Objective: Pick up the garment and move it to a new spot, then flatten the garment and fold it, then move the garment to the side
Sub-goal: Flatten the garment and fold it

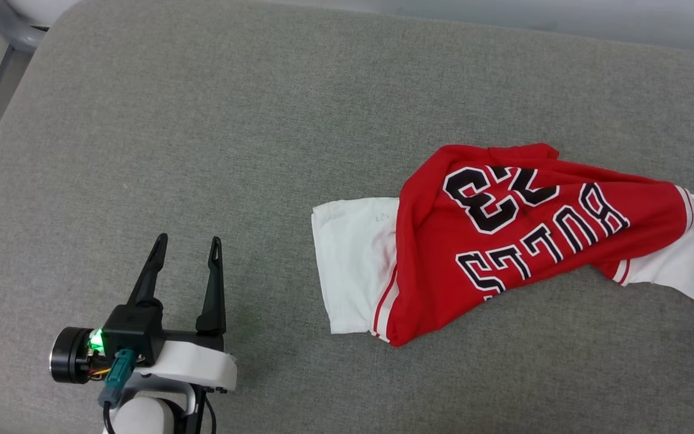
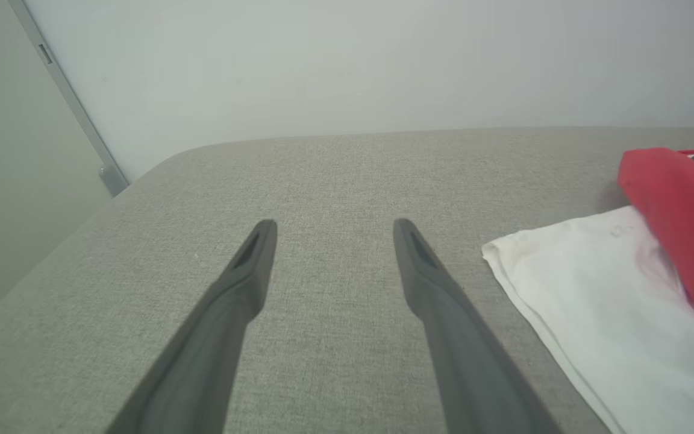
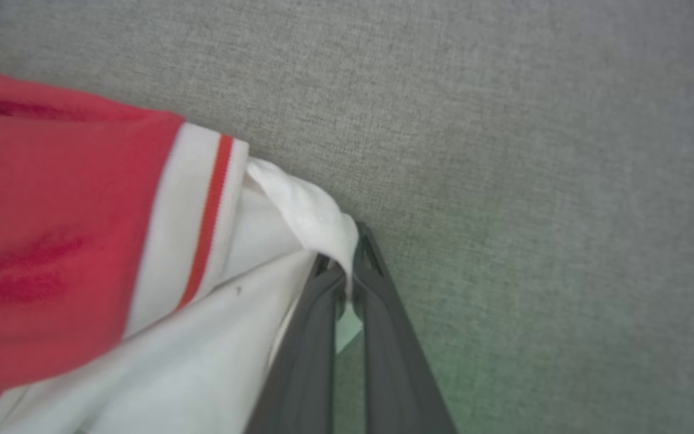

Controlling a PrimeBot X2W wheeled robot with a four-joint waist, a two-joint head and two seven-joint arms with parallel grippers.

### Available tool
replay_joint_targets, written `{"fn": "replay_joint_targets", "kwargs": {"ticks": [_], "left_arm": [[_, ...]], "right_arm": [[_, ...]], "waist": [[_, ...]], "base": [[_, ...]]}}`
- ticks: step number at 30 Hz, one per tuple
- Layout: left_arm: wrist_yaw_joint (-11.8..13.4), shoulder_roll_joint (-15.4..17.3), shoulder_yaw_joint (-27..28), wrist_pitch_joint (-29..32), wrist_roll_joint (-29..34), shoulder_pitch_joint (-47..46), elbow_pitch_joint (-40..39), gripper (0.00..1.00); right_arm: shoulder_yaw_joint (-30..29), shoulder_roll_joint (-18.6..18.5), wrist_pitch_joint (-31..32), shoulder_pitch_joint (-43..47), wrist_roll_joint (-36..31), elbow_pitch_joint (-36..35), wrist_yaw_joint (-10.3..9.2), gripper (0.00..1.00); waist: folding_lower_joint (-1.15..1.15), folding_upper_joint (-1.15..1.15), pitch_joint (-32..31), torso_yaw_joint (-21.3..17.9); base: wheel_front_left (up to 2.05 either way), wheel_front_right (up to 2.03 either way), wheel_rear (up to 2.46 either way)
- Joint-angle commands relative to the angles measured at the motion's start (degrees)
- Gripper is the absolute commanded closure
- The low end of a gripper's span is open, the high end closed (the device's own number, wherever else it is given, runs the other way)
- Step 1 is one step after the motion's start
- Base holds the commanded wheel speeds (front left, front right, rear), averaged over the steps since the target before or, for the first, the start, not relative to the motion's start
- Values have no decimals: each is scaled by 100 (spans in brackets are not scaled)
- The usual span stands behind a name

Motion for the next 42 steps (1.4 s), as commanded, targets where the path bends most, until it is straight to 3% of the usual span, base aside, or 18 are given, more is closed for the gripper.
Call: {"fn": "replay_joint_targets", "kwargs": {"ticks": [1,5,6,7,17,25,29,33,37,42], "left_arm": [[-12,3,6,-15,1,-67,-1,0],[33,-5,40,-15,18,21,35,0],[35,-5,38,-15,31,44,41,0],[35,-5,40,-15,43,64,44,0],[85,56,117,-15,81,420,38,0],[117,78,135,-15,99,634,-12,0],[130,74,105,-15,104,670,-32,0],[125,78,66,-15,110,635,-57,0],[109,73,13,-15,108,527,-92,0],[88,60,-31,-15,73,379,-108,0]], "right_arm": [[48,77,21,23,-15,168,-13,100],[47,240,-302,25,100,205,-11,100],[18,231,-442,49,111,194,-11,62],[0,213,-637,72,92,162,-11,0],[-112,34,-1916,1052,143,-644,-11,0],[-510,-168,-1891,1557,-67,-1782,-11,0],[-723,-320,-1291,1667,-178,-2554,-11,0],[-619,-531,-107,1728,-53,-3099,-11,0],[-551,-727,1215,1656,190,-3332,-11,0],[-486,-801,2201,1519,180,-3286,-11,0]], "waist": [[-1,0,1,-1],[-1,0,-103,-70],[-1,0,-148,-90],[-1,0,-206,-112],[-1,0,-889,-362],[-1,0,-1068,-553],[-1,0,-1072,-580],[-1,0,-1009,-559],[-1,0,-861,-495],[-1,0,-614,-380]], "base": [[0,0,0],[0,0,0],[0,0,0],[0,0,0],[0,0,0],[0,0,0],[0,0,0],[0,0,0],[0,0,0],[0,0,0]]}}
